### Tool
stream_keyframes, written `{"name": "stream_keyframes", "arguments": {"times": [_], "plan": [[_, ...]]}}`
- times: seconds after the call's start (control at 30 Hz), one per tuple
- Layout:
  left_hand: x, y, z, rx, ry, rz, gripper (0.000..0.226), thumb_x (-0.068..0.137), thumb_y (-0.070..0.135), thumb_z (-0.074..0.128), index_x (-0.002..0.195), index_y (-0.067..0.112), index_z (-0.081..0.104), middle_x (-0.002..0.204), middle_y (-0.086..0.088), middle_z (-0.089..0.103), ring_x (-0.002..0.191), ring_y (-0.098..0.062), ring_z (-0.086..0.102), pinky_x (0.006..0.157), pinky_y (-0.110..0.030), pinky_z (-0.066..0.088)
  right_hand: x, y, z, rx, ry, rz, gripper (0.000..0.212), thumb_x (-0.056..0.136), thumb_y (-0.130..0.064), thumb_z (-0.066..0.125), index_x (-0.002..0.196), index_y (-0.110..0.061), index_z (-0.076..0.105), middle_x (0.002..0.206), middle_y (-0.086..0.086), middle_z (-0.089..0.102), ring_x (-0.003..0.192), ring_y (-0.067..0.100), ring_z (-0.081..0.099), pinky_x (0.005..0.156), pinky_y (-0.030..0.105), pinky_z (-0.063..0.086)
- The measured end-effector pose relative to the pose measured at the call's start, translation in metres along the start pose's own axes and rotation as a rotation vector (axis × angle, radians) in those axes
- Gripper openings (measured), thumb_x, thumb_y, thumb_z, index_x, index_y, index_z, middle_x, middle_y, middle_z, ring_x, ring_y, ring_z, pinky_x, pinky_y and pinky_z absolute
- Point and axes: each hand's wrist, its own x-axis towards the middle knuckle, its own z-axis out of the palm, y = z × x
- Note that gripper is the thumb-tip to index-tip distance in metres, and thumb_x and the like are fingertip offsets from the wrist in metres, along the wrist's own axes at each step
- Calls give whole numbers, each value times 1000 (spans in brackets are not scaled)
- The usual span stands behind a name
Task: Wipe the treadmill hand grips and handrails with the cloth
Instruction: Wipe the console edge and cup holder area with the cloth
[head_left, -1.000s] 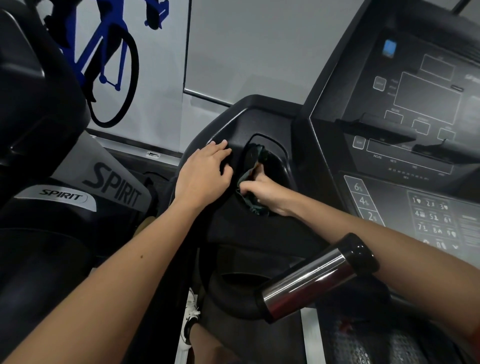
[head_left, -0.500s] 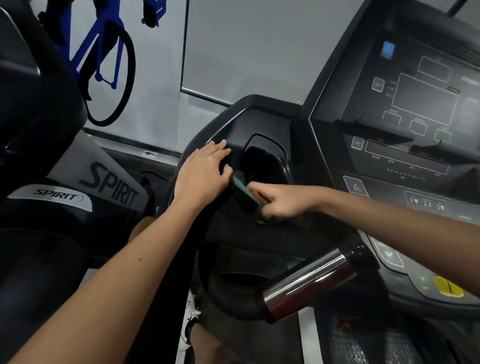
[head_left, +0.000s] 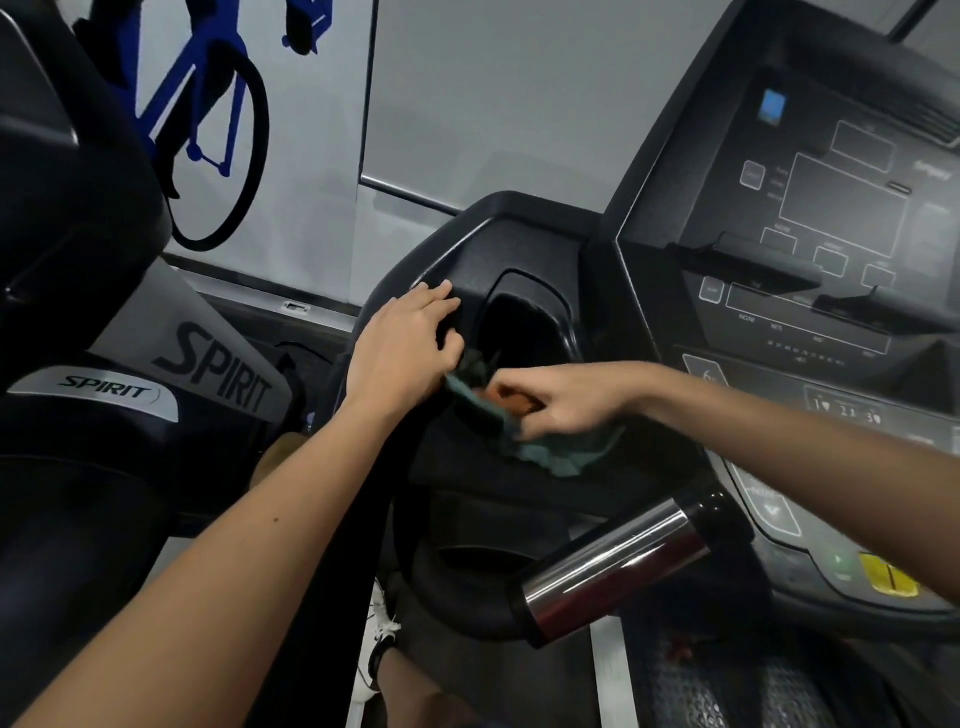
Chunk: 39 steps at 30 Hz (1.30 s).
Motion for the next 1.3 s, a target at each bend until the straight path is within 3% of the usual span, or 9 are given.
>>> {"name": "stream_keyframes", "arguments": {"times": [0.1, 0.3, 0.4, 0.53, 0.67, 0.77, 0.87, 1.07, 1.3], "plan": [[0, 0, 0, 7, -8, 9, 43, 92, 23, 48, 134, 19, 49, 148, 8, 38, 140, -8, 26, 115, -31, 20, 5, -6, 12, 232, 35, 18, 32, 95, -11, 48, 126, -11, 39, 96, -13, 47, 85, -2, 44, 75, 5, 37], [-2, 0, -1, 14, -11, 3, 43, 92, 25, 45, 135, 20, 48, 148, 9, 37, 140, -7, 25, 116, -30, 19, -29, 0, 0, -669, -6, 122, 17, 85, -14, 43, 98, -21, 53, 110, 1, 58, 105, 22, 54, 76, 33, 41], [-2, 1, -2, 18, -15, 1, 43, 93, 24, 45, 136, 20, 47, 148, 9, 36, 140, -8, 25, 116, -30, 19, -20, 9, -6, -840, 13, 201, 31, 90, -22, 39, 116, -17, 54, 128, -2, 49, 123, 20, 43, 92, 35, 42], [-2, 1, -2, 16, -19, 1, 43, 93, 24, 45, 136, 21, 47, 148, 10, 36, 140, -7, 25, 116, -29, 18, 7, 26, -6, -1045, -8, 309, 61, 95, -41, 26, 146, -9, 22, 157, 3, 10, 145, 19, 4, 119, 36, 6], [-3, 1, -1, 14, -16, 1, 43, 93, 24, 44, 136, 21, 47, 148, 10, 36, 140, -6, 25, 116, -29, 18, 4, 16, -1, -863, -87, 305, 50, 94, -32, 33, 137, -8, 39, 146, 7, 33, 136, 24, 25, 113, 39, 23], [-2, 0, -1, 16, -17, 2, 43, 93, 24, 45, 136, 20, 47, 148, 9, 36, 140, -7, 25, 116, -30, 18, -8, 8, -3, -775, -87, 206, 27, 87, -10, 44, 110, -8, 56, 117, 9, 55, 109, 26, 49, 90, 37, 46], [-1, 0, 0, 22, -22, 7, 44, 92, 24, 45, 136, 20, 47, 148, 9, 36, 140, -7, 26, 116, -30, 19, -11, 8, -10, -759, -62, 215, 18, 82, -2, 45, 95, -6, 57, 101, 9, 59, 97, 28, 57, 74, 37, 48], [-2, -1, 0, 16, -24, 15, 44, 93, 24, 44, 136, 20, 47, 149, 9, 35, 140, -8, 25, 116, -29, 16, 9, 27, -5, -1011, 22, 274, 51, 95, -36, 31, 140, -11, 37, 151, 4, 26, 141, 22, 18, 117, 35, 11], [-3, 1, -1, 11, -14, 11, 44, 92, 24, 45, 136, 19, 48, 148, 8, 37, 140, -7, 26, 116, -30, 19, -3, -4, 4, -212, -3, 251, 37, 94, -29, 38, 120, -9, 55, 122, 15, 59, 114, 32, 52, 100, 39, 37]]}}
